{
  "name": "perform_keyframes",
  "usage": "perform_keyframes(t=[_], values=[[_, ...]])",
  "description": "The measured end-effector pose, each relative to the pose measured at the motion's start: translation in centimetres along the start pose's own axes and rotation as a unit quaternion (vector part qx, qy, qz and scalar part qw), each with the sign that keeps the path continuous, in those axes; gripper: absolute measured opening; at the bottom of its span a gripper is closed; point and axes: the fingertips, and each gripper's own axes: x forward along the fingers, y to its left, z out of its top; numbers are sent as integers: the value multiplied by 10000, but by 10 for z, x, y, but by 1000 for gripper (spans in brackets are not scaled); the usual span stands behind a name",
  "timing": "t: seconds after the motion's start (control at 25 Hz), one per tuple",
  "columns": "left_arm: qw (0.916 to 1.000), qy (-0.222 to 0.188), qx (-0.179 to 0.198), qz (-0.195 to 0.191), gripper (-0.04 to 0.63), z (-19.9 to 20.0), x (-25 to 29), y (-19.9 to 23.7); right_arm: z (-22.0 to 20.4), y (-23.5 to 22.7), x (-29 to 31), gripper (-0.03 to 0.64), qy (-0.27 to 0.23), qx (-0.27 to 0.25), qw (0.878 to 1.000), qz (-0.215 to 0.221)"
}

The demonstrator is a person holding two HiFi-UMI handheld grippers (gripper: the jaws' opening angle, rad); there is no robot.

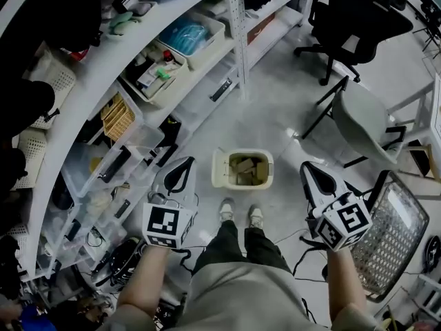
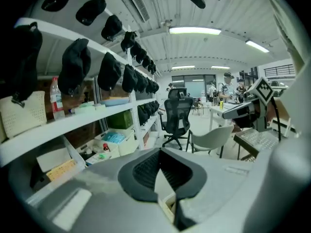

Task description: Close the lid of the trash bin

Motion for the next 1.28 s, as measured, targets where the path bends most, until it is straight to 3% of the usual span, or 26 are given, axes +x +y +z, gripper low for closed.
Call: perform_keyframes(t=[0.24,0.56,0.8,0.96,1.12,1.28], values=[[9973,632,-298,-236,2,-83,57,15,-56,-10,53,3,327,247,9991,-57],[9858,1388,-884,-331,2,-201,114,14,-153,-22,100,3,853,582,9946,-113],[9675,2170,-1224,-432,2,-299,143,3,-218,-27,118,3,1220,763,9895,-137],[9535,2653,-1340,-498,2,-340,153,-9,-251,-30,124,3,1414,917,9856,-167],[9442,2841,-1235,-1121,2,-353,162,-44,-270,-30,124,3,1510,1083,9823,-251],[9313,3090,-793,-1757,2,-377,179,-89,-285,-37,120,3,1515,1216,9801,-417]])
